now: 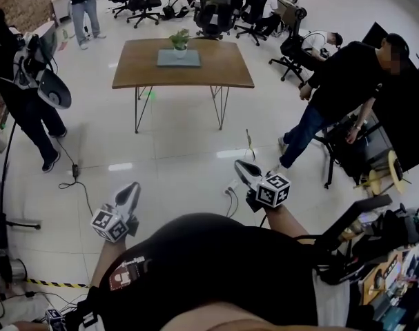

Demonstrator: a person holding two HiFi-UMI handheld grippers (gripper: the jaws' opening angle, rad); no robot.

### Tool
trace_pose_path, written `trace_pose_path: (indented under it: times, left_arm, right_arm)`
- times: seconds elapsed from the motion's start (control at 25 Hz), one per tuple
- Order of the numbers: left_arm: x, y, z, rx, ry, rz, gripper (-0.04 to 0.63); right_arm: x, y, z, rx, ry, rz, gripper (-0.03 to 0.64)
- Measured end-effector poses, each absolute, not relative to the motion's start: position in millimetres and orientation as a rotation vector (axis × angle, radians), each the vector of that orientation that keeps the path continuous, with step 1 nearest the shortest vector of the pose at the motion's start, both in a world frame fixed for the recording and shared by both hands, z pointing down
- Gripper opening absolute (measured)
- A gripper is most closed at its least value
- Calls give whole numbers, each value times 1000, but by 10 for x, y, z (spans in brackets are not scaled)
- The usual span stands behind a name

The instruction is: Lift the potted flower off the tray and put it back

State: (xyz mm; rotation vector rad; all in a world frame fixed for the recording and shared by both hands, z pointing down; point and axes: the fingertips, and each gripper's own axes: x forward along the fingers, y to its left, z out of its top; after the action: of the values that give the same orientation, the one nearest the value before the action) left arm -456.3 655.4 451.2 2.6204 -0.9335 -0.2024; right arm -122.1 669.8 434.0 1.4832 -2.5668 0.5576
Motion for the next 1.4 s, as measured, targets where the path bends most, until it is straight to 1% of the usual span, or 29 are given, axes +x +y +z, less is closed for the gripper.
trace_pose_path:
  times: [0.2,0.48,0.76,1.04,1.4]
  left_arm:
    - [-4440,6338,4612,2601,-877,-174,0]
    - [-4008,5896,4576,2625,-947,-122,0]
    - [-3343,5250,4507,2541,-1108,-139,0]
    - [-2747,4654,4400,2529,-1130,-119,0]
    - [-2538,3909,4638,2556,-1014,-94,0]
  right_arm:
    - [-1136,6515,4451,1519,-2532,598,14]
    - [-686,5890,4643,1455,-2587,626,14]
    - [-121,4876,4684,1280,-2668,545,14]
    - [450,4275,4730,1254,-2680,523,14]
    - [681,3852,4986,1327,-2603,581,14]
